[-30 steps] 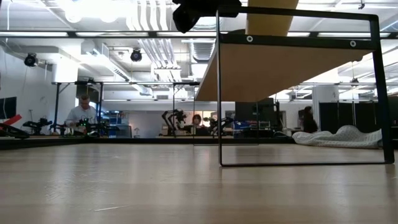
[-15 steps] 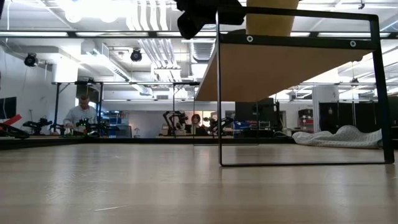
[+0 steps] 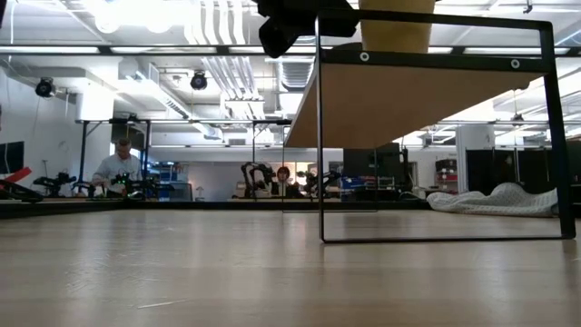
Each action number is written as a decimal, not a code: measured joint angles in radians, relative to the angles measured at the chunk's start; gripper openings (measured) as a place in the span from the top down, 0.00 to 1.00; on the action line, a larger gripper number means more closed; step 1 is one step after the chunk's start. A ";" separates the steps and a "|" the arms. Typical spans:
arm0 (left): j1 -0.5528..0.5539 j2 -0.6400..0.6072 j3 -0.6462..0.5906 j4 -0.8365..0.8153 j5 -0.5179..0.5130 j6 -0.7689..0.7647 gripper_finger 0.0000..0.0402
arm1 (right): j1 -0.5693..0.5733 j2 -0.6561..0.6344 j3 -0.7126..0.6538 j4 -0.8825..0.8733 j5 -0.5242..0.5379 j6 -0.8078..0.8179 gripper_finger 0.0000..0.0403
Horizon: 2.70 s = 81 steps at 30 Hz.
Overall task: Stack small to large cups/mugs on shelf
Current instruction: Put the yellow cup on the shelf
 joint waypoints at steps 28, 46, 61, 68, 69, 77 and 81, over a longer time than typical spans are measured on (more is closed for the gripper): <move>0.021 0.001 0.002 -0.004 -0.003 0.002 0.85 | -0.034 -0.004 0.001 -0.004 0.020 -0.088 0.94; 0.026 0.000 0.003 -0.005 0.003 0.002 0.85 | -0.034 -0.004 0.001 0.005 0.020 -0.086 0.94; 0.026 -0.001 0.004 -0.009 0.008 -0.002 0.85 | -0.034 -0.004 0.001 0.038 0.020 -0.086 0.94; 0.026 -0.001 0.004 -0.008 0.006 -0.003 0.85 | -0.034 -0.004 0.001 0.039 0.031 -0.166 0.94; 0.026 -0.001 0.004 -0.007 0.006 -0.003 0.85 | -0.034 -0.004 0.001 0.039 0.031 -0.180 0.94; 0.026 -0.002 0.010 -0.009 0.003 -0.003 0.85 | -0.034 -0.004 0.001 0.041 0.046 -0.224 0.94; 0.029 -0.011 0.010 -0.051 0.002 -0.003 0.85 | -0.032 -0.004 0.001 0.041 0.047 -0.259 0.94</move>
